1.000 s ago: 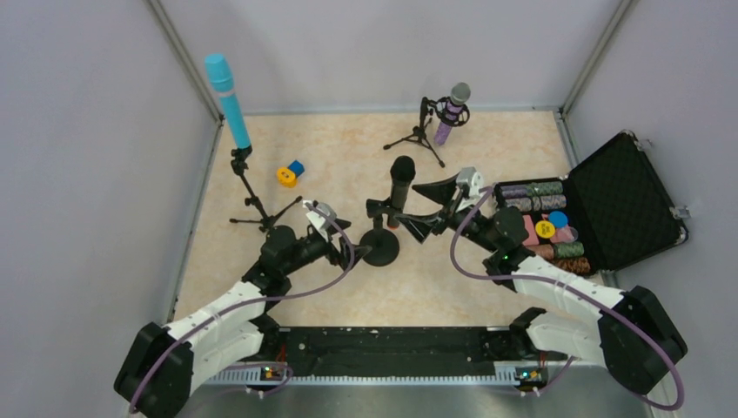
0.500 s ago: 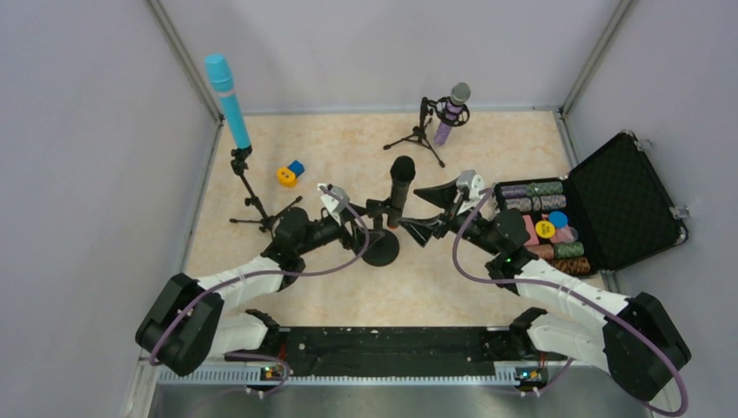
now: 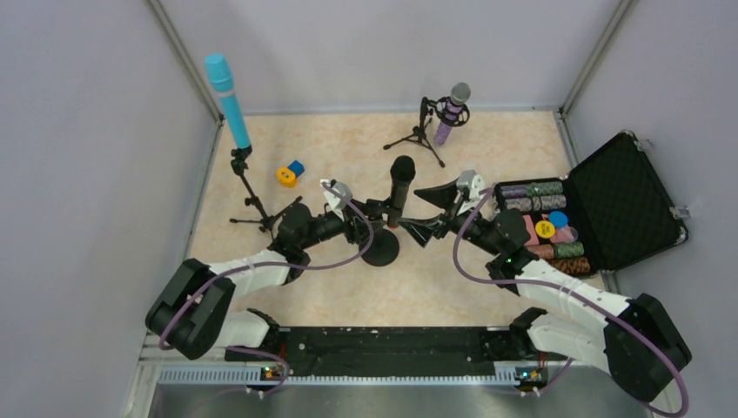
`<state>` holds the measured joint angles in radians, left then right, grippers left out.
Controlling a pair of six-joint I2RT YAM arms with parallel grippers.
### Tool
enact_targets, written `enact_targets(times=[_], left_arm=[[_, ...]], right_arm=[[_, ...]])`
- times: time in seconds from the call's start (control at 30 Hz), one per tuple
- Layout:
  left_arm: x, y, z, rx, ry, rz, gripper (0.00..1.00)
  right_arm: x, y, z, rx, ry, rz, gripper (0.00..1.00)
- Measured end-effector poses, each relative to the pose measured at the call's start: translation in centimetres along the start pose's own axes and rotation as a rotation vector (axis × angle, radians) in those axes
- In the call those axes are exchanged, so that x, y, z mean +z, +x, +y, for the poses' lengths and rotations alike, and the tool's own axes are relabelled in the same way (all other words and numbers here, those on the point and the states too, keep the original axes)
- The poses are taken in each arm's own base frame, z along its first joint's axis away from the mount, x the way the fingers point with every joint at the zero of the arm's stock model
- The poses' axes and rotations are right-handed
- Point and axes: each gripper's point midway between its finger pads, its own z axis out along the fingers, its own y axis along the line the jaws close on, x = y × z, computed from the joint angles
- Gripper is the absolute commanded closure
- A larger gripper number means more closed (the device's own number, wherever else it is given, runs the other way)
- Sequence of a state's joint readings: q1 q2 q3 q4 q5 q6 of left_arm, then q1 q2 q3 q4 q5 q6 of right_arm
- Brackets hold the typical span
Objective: Attach the microphones to the stand
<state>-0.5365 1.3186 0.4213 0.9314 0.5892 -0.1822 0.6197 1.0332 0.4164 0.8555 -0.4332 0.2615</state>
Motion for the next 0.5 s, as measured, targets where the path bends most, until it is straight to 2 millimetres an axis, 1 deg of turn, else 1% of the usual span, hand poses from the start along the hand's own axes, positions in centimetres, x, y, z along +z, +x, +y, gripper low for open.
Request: enact_targets(times=[0.17,0.27,0.37,0.43,0.5], left_arm=[[0.1,-0.2,-0.3,0.010,0.019,-0.009,0.61],[0.2,-0.2,-0.2,0.019,0.024,-0.016,0.74],[0.4,-0.3,-0.1,0.048,0.027,-0.028,0.76],[0.5,-0.4,0.0,0.052,0.026,-0.034,0.79],[0.5,-0.3,0.0,0.056,0.030,-0.039,0.89]], right_arm=[[-0.1,0.3,-0.1,0.004,0.005,0.008,0.08],[-0.4,0.9,-0.1,0.010,0.009,0.021,0.08],[-0.6,1.2,-0.2,0.009,0.014,0.029,0.08],[-0.8,1.3,-0.2,0.008,0.017,0.035,0.08],[-1.0,1.4,-0.2,0.004,0.022,0.037,0.08]])
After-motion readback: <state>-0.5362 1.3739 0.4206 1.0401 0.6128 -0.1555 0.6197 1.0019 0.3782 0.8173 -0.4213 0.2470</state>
